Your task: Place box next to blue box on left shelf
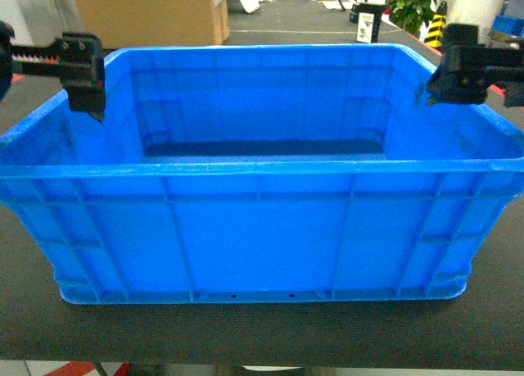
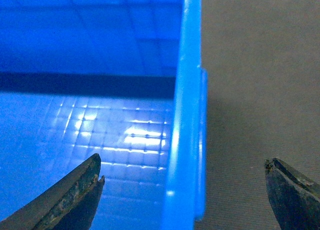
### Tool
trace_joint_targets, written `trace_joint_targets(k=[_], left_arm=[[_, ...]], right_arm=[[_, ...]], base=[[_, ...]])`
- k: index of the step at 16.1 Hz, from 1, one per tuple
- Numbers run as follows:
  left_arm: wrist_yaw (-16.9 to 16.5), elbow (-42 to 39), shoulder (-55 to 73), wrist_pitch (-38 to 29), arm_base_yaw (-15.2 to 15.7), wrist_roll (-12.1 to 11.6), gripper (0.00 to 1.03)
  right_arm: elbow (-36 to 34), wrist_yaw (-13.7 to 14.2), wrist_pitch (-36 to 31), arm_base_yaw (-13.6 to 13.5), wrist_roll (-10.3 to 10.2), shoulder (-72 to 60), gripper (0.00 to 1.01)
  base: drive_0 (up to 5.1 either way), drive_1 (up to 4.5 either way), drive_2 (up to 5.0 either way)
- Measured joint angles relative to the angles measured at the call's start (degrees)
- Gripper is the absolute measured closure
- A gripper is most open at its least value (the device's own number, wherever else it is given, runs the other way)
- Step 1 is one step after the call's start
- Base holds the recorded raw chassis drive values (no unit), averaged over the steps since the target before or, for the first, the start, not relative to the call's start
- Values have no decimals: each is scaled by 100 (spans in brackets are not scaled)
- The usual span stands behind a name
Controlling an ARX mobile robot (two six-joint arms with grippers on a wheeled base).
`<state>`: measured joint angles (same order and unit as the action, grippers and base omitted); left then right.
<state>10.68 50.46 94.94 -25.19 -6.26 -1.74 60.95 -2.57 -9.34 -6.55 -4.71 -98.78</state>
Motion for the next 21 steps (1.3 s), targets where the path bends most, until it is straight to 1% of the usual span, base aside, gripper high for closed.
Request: trace_joint_targets(k=[1,2,4,7,8,9,10,12,13,14,15,16,17,18,19,20,21], left_arm=[[0,7,105,70,9,59,5],[-13,13,197,153,15,175,5],[31,26,201,175,31,238,5],[28,66,247,203,46,343,5],[26,66,275,243,46,363,5],[26,66,297,280,48,378,9],[26,85,297,378,48,435,16],[26,127,295,485,52,466,31],[24,155,295,605,72,505,40],[17,179,295,645,76,566,53],[17,205,295,723,76,588,62],[-9,212,291,745,76,605,74],[35,179,238,693,63,581,83],[66,76,195,535,61,553,84],[74,-61,133,350,46,474,84],[83,-247,48,81,7,431,85],[79,-428,-59,-179,-31,407,86]], right_arm=[[24,2,-7,-46,-13,-96,3],[31,2,33,-85,-26,-175,3],[33,-22,79,-94,-101,-184,3],[26,-79,79,-94,-131,-216,3],[26,-76,79,-94,-140,-234,5],[17,-83,94,-94,-138,-238,16],[17,-114,105,-94,-138,-238,23],[17,-120,168,-94,-133,-238,38],[17,-94,184,-90,-127,-238,47],[17,-79,219,-70,-125,-238,60],[17,-68,219,-50,-127,-238,69],[15,-26,227,-57,-127,-236,78],[-72,-24,122,-57,-151,-177,78],[-201,-37,-15,-81,-168,-94,78],[-319,-44,-109,-96,-181,-13,78],[-505,-61,-302,-96,-232,116,79],[-669,-59,-450,-105,-240,260,79]], base=[[0,0,0],[0,0,0],[0,0,0],[0,0,0],[0,0,0],[0,0,0],[0,0,0],[0,0,0],[0,0,0],[0,0,0],[0,0,0],[0,0,0],[0,0,0],[0,0,0],[0,0,0],[0,0,0],[0,0,0]])
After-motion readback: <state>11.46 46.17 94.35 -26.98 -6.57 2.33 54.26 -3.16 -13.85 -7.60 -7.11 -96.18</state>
